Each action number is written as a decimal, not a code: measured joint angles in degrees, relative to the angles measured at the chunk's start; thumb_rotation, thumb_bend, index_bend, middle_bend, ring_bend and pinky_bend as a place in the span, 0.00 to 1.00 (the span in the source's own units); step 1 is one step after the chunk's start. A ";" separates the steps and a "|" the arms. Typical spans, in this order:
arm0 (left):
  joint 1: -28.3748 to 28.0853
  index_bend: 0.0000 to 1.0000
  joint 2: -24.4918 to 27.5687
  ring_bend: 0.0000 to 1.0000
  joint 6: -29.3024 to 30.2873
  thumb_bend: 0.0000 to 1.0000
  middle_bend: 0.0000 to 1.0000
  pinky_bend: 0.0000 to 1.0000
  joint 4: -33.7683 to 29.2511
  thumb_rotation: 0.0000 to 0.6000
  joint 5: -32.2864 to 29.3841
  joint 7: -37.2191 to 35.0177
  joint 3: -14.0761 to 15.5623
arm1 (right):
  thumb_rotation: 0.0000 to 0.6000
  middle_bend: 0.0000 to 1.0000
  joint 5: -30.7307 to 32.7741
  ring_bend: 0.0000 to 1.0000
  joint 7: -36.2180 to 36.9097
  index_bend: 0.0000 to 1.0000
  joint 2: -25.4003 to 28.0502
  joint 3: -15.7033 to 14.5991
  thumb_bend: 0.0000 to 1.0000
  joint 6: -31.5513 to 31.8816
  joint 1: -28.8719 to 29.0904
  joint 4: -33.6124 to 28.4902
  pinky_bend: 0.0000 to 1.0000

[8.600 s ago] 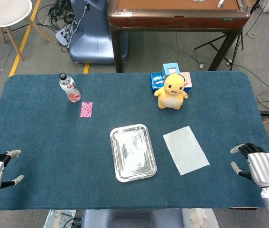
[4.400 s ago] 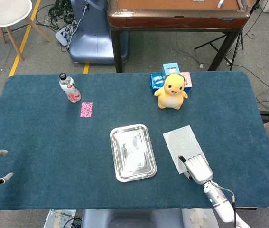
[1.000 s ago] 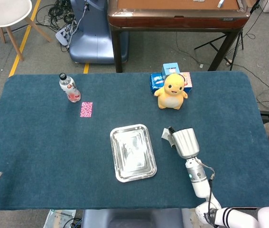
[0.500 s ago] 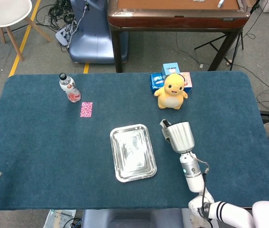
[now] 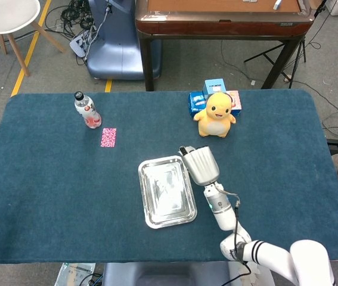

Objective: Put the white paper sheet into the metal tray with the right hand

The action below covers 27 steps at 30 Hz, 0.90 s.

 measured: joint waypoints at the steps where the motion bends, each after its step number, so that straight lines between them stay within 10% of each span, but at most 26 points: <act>1: 0.02 0.35 0.00 0.37 0.01 0.09 0.38 0.57 0.12 1.00 -0.14 -0.02 -0.07 | 1.00 1.00 0.02 1.00 -0.07 0.65 -0.59 0.09 0.41 -0.29 0.70 0.71 1.00; 27: 0.52 0.35 0.93 0.37 -0.27 0.09 0.38 0.57 0.46 1.00 -0.28 -1.82 -0.18 | 1.00 1.00 -4.72 1.00 6.44 0.68 -5.83 -4.15 0.41 -2.73 10.87 5.94 1.00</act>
